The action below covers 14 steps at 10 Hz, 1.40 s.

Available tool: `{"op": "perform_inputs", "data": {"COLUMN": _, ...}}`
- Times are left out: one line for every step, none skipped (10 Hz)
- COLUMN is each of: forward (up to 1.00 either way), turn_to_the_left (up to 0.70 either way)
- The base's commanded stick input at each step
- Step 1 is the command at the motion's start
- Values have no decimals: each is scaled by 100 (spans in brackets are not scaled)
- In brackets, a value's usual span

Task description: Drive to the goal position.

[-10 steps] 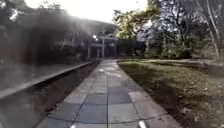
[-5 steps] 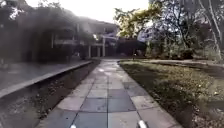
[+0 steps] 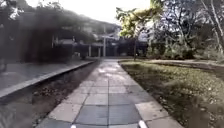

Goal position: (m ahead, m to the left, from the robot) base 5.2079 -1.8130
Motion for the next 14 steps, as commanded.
{"op": "perform_inputs", "data": {"forward": 50, "turn_to_the_left": 0}}
{"op": "perform_inputs", "data": {"forward": 50, "turn_to_the_left": 0}}
{"op": "perform_inputs", "data": {"forward": 50, "turn_to_the_left": 0}}
{"op": "perform_inputs", "data": {"forward": 50, "turn_to_the_left": 0}}
{"op": "perform_inputs", "data": {"forward": 50, "turn_to_the_left": 0}}
{"op": "perform_inputs", "data": {"forward": 50, "turn_to_the_left": 0}}
{"op": "perform_inputs", "data": {"forward": 50, "turn_to_the_left": 0}}
{"op": "perform_inputs", "data": {"forward": 50, "turn_to_the_left": 0}}
{"op": "perform_inputs", "data": {"forward": 50, "turn_to_the_left": 0}}
{"op": "perform_inputs", "data": {"forward": 50, "turn_to_the_left": 0}}
{"op": "perform_inputs", "data": {"forward": 50, "turn_to_the_left": 0}}
{"op": "perform_inputs", "data": {"forward": 50, "turn_to_the_left": 0}}
{"op": "perform_inputs", "data": {"forward": 50, "turn_to_the_left": 0}}
{"op": "perform_inputs", "data": {"forward": 50, "turn_to_the_left": 0}}
